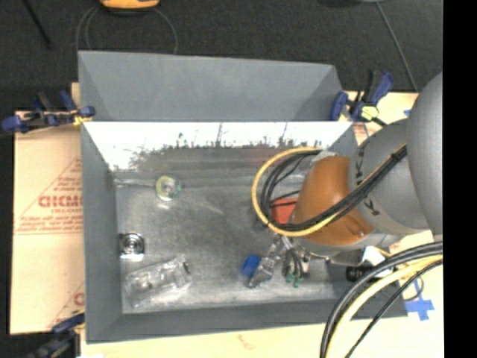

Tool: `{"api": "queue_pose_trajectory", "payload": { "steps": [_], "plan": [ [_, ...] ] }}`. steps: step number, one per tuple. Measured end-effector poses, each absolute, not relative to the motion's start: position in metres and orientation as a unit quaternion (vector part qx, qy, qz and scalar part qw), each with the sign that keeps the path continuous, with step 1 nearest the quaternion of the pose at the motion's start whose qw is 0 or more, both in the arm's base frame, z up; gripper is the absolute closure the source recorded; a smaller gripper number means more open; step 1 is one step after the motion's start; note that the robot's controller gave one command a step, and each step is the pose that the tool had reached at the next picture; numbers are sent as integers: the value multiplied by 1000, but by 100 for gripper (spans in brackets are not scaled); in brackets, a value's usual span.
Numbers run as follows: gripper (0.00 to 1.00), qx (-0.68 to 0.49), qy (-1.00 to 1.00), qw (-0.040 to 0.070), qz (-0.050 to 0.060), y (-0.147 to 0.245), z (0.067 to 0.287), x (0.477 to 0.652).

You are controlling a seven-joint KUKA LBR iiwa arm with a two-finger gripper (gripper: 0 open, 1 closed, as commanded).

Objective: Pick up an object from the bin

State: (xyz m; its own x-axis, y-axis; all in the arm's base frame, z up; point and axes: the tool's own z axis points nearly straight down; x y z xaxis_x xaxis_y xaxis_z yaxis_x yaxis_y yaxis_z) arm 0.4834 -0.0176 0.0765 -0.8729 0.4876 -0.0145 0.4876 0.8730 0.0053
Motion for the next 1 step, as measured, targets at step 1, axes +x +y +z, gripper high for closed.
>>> {"api": "queue_pose_trajectory", "payload": {
  "steps": [1],
  "plan": [
    [100,248,969,4,0,-19,101,485]
  ]
}}
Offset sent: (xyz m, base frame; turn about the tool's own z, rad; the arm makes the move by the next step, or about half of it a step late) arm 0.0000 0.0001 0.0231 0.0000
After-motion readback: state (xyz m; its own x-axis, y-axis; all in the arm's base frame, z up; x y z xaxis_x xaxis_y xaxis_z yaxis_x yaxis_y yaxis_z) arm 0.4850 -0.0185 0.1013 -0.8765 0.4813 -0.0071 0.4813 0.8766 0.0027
